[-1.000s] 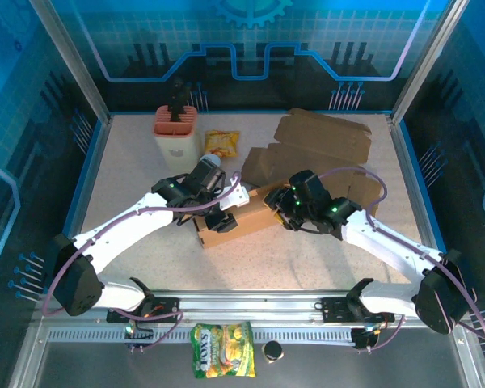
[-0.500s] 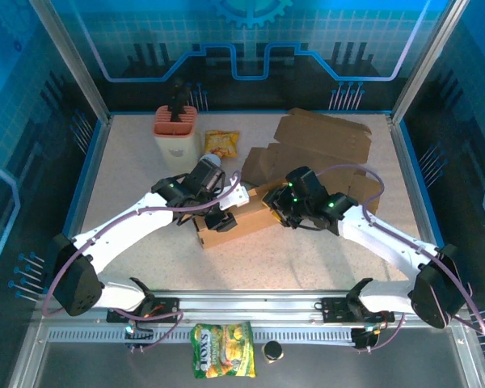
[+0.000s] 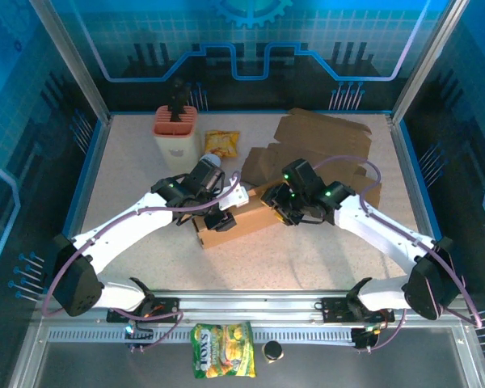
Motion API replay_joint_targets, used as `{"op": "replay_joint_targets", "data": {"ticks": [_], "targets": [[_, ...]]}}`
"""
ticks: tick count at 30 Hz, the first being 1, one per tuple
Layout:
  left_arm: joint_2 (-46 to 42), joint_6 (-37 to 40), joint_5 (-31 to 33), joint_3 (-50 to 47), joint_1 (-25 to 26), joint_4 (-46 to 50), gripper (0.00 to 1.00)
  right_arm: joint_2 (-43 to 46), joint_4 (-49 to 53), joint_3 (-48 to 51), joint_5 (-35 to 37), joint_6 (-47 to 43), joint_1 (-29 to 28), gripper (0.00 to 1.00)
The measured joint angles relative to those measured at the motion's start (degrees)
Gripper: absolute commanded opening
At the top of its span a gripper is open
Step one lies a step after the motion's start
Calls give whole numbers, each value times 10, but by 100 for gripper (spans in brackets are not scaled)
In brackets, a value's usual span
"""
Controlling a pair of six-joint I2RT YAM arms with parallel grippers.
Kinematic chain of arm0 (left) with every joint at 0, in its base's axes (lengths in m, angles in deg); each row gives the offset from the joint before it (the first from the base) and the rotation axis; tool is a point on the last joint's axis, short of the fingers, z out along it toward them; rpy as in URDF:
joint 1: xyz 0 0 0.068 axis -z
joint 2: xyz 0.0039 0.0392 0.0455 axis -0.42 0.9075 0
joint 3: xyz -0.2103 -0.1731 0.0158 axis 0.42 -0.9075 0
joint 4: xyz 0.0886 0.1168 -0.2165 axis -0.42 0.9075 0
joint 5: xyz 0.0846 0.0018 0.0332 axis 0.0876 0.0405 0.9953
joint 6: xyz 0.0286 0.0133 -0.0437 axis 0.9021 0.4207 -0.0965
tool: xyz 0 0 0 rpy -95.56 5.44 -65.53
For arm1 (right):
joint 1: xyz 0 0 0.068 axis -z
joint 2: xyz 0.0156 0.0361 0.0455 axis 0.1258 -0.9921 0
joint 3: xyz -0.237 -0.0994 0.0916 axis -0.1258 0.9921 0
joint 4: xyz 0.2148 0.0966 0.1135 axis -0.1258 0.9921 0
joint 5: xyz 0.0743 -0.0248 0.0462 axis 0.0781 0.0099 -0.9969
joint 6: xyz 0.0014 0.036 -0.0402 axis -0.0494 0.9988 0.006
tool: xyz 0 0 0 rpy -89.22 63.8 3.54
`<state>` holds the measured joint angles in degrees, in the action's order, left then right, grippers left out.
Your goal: Fold the paper box
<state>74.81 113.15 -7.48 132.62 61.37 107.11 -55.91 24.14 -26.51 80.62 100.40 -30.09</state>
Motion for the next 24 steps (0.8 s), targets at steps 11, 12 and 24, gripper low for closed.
{"op": "replay_joint_targets", "data": {"ticks": [11, 12, 24], "targets": [[0, -1, 0, 0, 0, 0, 52, -3, -61, 2, -59, -52, -23, 75], [0, -1, 0, 0, -1, 0, 52, -3, -70, 7, -63, -50, -25, 74], [0, -2, 0, 0, -3, -2, 56, -33, -127, 35, -84, -20, -48, 63]]}}
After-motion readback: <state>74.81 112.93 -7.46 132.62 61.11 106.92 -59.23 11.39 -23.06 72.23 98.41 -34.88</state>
